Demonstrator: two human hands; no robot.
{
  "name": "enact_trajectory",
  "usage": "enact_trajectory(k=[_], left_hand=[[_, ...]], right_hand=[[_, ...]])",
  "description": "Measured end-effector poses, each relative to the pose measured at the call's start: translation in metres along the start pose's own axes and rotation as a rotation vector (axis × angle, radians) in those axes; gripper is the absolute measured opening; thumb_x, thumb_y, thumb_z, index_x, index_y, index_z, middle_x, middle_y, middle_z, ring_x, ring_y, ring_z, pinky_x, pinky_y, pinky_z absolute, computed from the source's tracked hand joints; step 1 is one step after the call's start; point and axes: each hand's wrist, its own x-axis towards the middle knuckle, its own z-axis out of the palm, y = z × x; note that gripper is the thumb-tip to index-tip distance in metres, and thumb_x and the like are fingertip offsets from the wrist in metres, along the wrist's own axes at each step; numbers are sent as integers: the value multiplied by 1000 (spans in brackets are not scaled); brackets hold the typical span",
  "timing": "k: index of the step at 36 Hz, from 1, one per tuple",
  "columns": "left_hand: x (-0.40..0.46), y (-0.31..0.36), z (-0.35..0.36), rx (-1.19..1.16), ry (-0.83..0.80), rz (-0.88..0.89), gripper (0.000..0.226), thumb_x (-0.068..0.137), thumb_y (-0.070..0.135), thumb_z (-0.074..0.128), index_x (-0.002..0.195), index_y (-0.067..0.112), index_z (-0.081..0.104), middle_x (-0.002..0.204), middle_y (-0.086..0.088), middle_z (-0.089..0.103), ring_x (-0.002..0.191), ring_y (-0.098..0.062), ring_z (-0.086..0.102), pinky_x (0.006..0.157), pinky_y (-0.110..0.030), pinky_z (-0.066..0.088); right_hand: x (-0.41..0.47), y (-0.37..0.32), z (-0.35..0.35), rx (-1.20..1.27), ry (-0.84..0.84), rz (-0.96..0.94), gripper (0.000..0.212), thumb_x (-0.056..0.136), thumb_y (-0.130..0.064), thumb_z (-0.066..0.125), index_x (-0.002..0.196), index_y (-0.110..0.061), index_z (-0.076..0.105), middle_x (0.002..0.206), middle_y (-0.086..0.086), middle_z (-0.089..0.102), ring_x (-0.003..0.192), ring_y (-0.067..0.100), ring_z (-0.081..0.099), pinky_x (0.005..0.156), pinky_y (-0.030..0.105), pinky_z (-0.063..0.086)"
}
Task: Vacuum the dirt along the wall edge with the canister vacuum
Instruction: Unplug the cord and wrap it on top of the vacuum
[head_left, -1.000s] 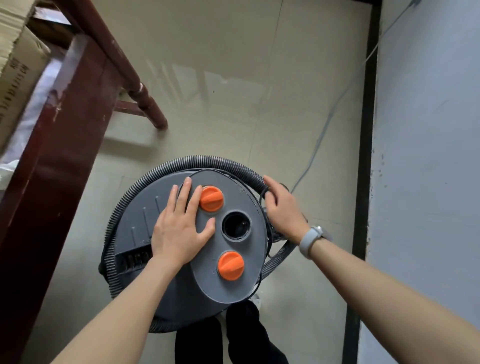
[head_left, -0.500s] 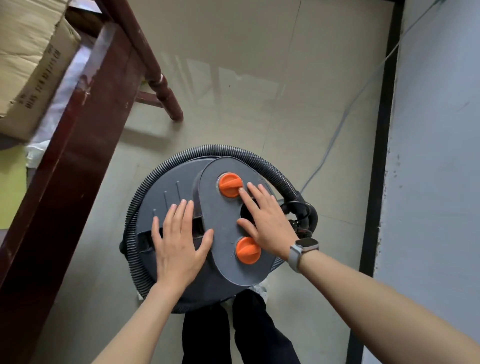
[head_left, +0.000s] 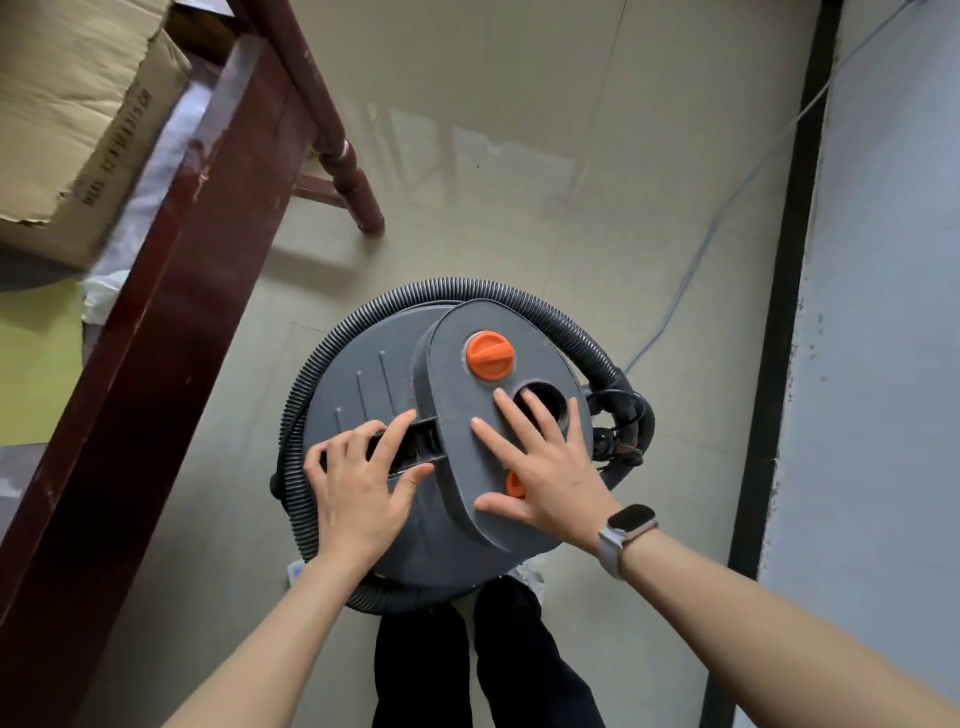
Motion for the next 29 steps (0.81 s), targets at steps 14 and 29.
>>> enact_trajectory(k=[14, 29], left_hand=[[105, 82, 6, -109, -105, -239, 56, 86, 65, 50, 136, 41, 45, 111, -1, 64, 107, -33, 60, 84, -40, 44], [226, 112, -4, -27, -255, -5, 79, 94, 55, 46, 155, 33, 0, 164, -1, -2, 150, -24, 1, 118, -53, 20]], right_hand=[[56, 78, -51, 46, 127, 509, 83, 91, -58, 50, 156, -26, 9, 163, 7, -2, 150, 27, -2, 116, 58, 7], [98, 114, -54, 71, 22, 513, 102, 92, -66, 39, 135, -17, -39, 145, 13, -43, 149, 30, -14, 120, 47, 2]])
